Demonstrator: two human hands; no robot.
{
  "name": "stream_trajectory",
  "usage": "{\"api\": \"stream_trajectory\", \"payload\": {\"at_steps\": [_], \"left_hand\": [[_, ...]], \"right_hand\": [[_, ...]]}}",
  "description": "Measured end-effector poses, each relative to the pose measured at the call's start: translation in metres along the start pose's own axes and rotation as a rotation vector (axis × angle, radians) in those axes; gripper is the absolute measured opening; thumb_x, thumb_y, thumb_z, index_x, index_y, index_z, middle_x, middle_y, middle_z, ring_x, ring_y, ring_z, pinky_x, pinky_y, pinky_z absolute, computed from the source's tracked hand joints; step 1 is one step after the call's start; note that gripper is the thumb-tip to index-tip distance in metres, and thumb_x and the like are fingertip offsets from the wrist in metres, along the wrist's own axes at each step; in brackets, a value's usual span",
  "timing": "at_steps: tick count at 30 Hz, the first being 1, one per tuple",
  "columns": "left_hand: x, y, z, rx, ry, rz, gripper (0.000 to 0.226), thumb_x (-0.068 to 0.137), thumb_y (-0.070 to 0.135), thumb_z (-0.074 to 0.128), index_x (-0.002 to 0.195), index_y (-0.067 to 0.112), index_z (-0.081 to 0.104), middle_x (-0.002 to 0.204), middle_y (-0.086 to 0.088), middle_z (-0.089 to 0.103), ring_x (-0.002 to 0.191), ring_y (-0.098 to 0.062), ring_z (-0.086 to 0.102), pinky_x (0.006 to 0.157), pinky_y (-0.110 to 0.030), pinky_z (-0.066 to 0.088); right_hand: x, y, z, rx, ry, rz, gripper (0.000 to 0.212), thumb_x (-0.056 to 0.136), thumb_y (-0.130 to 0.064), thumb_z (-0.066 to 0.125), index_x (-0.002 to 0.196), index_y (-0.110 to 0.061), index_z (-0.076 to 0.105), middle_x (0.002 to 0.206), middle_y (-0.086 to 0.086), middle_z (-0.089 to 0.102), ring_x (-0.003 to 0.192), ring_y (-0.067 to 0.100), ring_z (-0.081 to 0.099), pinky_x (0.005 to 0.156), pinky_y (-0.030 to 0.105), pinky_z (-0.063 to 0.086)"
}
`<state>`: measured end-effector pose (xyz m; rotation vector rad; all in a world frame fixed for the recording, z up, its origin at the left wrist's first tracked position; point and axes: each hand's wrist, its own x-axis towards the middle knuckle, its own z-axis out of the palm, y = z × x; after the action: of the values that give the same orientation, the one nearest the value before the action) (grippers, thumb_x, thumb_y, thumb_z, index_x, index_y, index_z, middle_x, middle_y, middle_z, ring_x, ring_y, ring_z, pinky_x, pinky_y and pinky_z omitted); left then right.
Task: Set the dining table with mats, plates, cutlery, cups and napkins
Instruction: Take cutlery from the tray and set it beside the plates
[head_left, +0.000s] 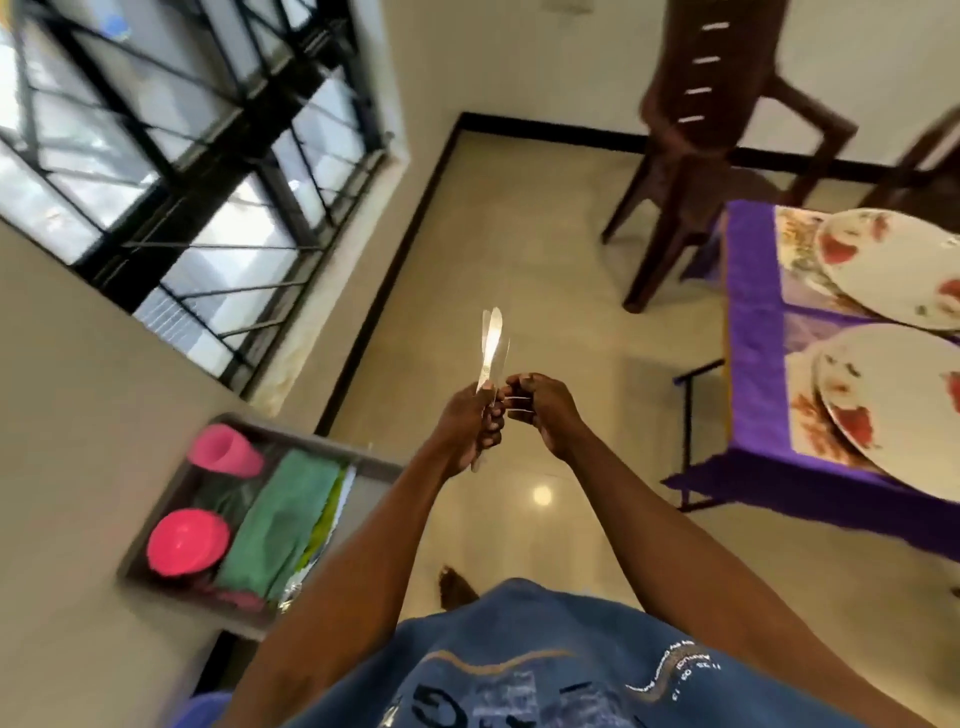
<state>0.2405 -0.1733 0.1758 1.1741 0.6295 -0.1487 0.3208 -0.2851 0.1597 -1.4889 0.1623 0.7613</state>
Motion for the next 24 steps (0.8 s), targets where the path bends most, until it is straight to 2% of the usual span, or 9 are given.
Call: {"api": "stream_trajectory", "payload": {"at_steps": [4,9,11,15,17,18,20,22,24], "left_hand": [[-0.008,-0.017,0.073,-0.009,-0.156,-0.054,0.014,0.101,0.012,0.041,0.098,0.005,0.054,0.067,-0.004,0.049,0.055,-0.012,0.044,0.050,-0.024,0.036],[-0.030,-0.060,0.174,-0.127,-0.193,-0.121,0.011,0.097,0.009,0.054,0.090,0.004,0.060,0.067,-0.007,0.055,0.060,-0.017,0.053,0.056,-0.024,0.046],[-0.044,-0.078,0.210,-0.120,-0.197,-0.157,0.013,0.097,0.010,0.055,0.089,0.004,0.062,0.067,-0.008,0.054,0.058,-0.018,0.052,0.056,-0.025,0.048],[-0.074,-0.112,0.282,-0.116,-0.216,-0.212,0.013,0.096,0.004,0.056,0.087,0.003,0.066,0.071,-0.010,0.066,0.057,-0.018,0.067,0.054,-0.026,0.055],[-0.084,-0.125,0.306,-0.098,-0.246,-0.247,0.013,0.096,0.006,0.056,0.087,0.004,0.066,0.073,-0.011,0.067,0.061,-0.022,0.069,0.059,-0.033,0.059],[-0.089,-0.131,0.317,-0.083,-0.273,-0.256,0.013,0.095,0.008,0.057,0.088,0.005,0.066,0.077,-0.013,0.068,0.066,-0.025,0.069,0.068,-0.041,0.060],[-0.095,-0.140,0.339,-0.020,-0.314,-0.249,0.011,0.094,0.011,0.059,0.091,0.005,0.068,0.087,-0.016,0.069,0.075,-0.029,0.069,0.083,-0.052,0.057],[-0.095,-0.146,0.355,0.041,-0.305,-0.215,0.011,0.094,0.009,0.059,0.093,0.004,0.069,0.081,-0.013,0.071,0.066,-0.024,0.070,0.065,-0.040,0.061],[-0.091,-0.147,0.372,0.074,-0.288,-0.193,0.013,0.092,0.010,0.062,0.098,0.000,0.068,0.074,-0.011,0.069,0.053,-0.021,0.064,0.048,-0.028,0.053]], "right_hand": [[-0.040,0.013,-0.076,0.087,0.182,-0.038,0.022,0.097,-0.011,0.046,0.095,-0.005,0.067,0.086,0.012,0.069,0.078,0.023,0.064,0.073,0.035,0.052],[-0.121,0.041,-0.174,0.162,0.402,-0.060,0.019,0.097,-0.009,0.046,0.096,-0.003,0.064,0.081,0.010,0.064,0.068,0.019,0.058,0.062,0.029,0.047],[-0.154,0.052,-0.205,0.163,0.460,-0.076,0.018,0.096,-0.007,0.047,0.089,-0.005,0.064,0.076,0.009,0.061,0.062,0.017,0.055,0.056,0.027,0.044],[-0.210,0.063,-0.260,0.138,0.496,-0.087,0.017,0.096,-0.009,0.048,0.093,-0.003,0.064,0.073,0.009,0.059,0.057,0.015,0.051,0.049,0.023,0.040],[-0.224,0.067,-0.280,0.127,0.481,-0.090,0.020,0.098,-0.014,0.047,0.093,-0.003,0.063,0.074,0.011,0.060,0.058,0.018,0.052,0.048,0.023,0.041],[-0.228,0.068,-0.290,0.115,0.482,-0.093,0.024,0.099,-0.017,0.047,0.093,-0.001,0.064,0.076,0.013,0.064,0.060,0.020,0.057,0.051,0.025,0.046],[-0.234,0.071,-0.310,0.099,0.500,-0.086,0.031,0.098,-0.025,0.049,0.094,-0.001,0.068,0.084,0.013,0.073,0.071,0.026,0.068,0.063,0.033,0.055],[-0.236,0.073,-0.328,0.096,0.527,-0.076,0.032,0.095,-0.031,0.053,0.093,-0.005,0.071,0.085,0.011,0.075,0.077,0.029,0.072,0.072,0.041,0.057],[-0.237,0.074,-0.344,0.084,0.547,-0.075,0.032,0.093,-0.033,0.057,0.090,-0.004,0.071,0.081,0.009,0.074,0.070,0.026,0.069,0.068,0.040,0.055]]}}
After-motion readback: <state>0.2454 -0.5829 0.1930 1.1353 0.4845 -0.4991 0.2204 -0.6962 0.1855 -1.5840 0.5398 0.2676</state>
